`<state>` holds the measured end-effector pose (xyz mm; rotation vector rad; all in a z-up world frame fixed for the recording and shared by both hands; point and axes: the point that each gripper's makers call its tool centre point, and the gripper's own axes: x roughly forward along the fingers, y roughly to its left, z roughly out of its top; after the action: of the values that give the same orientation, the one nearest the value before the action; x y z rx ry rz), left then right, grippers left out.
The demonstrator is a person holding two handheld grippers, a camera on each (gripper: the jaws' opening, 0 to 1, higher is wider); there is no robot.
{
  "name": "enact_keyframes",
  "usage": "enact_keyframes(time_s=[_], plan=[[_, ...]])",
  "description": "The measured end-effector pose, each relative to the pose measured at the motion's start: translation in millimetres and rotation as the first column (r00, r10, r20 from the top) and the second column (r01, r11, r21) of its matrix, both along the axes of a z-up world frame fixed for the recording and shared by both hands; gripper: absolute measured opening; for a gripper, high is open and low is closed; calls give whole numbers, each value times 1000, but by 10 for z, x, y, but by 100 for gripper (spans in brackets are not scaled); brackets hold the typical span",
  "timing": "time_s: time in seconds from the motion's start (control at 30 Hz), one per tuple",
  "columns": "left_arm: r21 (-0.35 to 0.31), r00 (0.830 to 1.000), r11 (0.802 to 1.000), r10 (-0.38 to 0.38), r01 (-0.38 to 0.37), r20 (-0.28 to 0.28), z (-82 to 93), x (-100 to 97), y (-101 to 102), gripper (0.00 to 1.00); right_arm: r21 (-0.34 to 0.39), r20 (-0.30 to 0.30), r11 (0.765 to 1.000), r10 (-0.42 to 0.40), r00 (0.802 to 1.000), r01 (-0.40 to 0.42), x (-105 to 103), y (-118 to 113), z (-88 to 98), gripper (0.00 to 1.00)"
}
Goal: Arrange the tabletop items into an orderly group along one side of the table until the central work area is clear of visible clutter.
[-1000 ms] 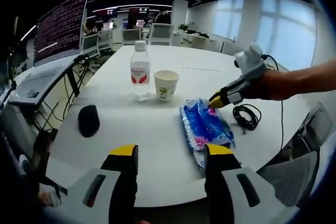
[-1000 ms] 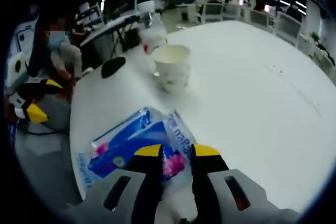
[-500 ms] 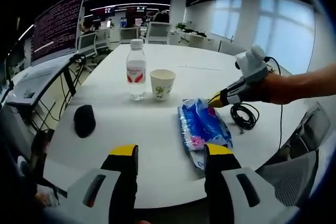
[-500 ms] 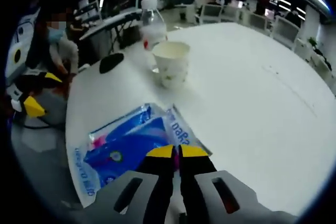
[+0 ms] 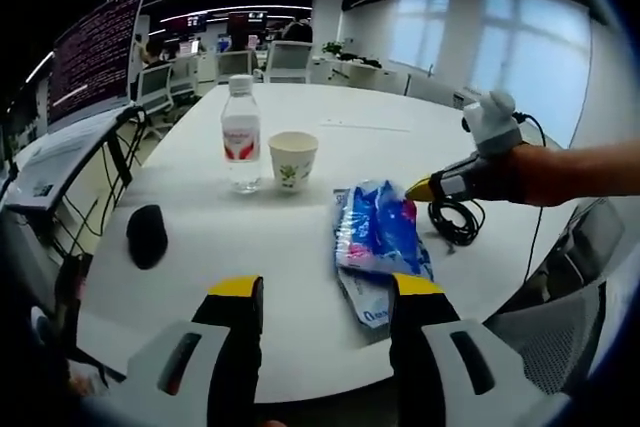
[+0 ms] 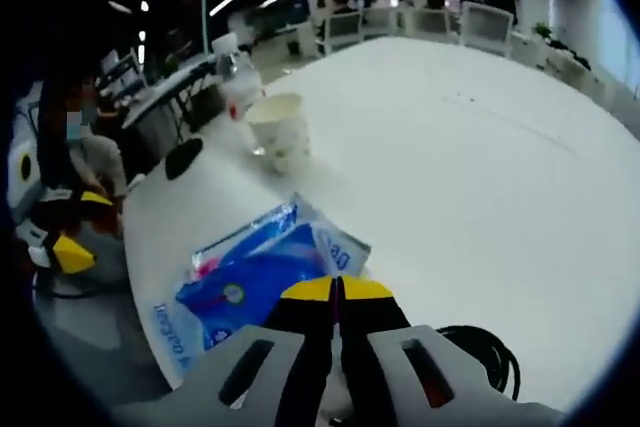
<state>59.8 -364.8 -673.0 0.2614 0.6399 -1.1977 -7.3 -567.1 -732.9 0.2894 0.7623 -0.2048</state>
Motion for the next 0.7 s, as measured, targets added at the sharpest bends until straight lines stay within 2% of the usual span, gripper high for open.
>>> enact_keyframes(time_s=[0.3,0.7], plan=[[-4,1000,1000,-6,6,-7,-6,-32,0,50,45,-8,994,-100,995,101,-216,72,-5,0],[2,1000,1000,-26,26,-8,-25,-83,-16,50,60,-37,993,-102,994,104,-429,324,-32,0]])
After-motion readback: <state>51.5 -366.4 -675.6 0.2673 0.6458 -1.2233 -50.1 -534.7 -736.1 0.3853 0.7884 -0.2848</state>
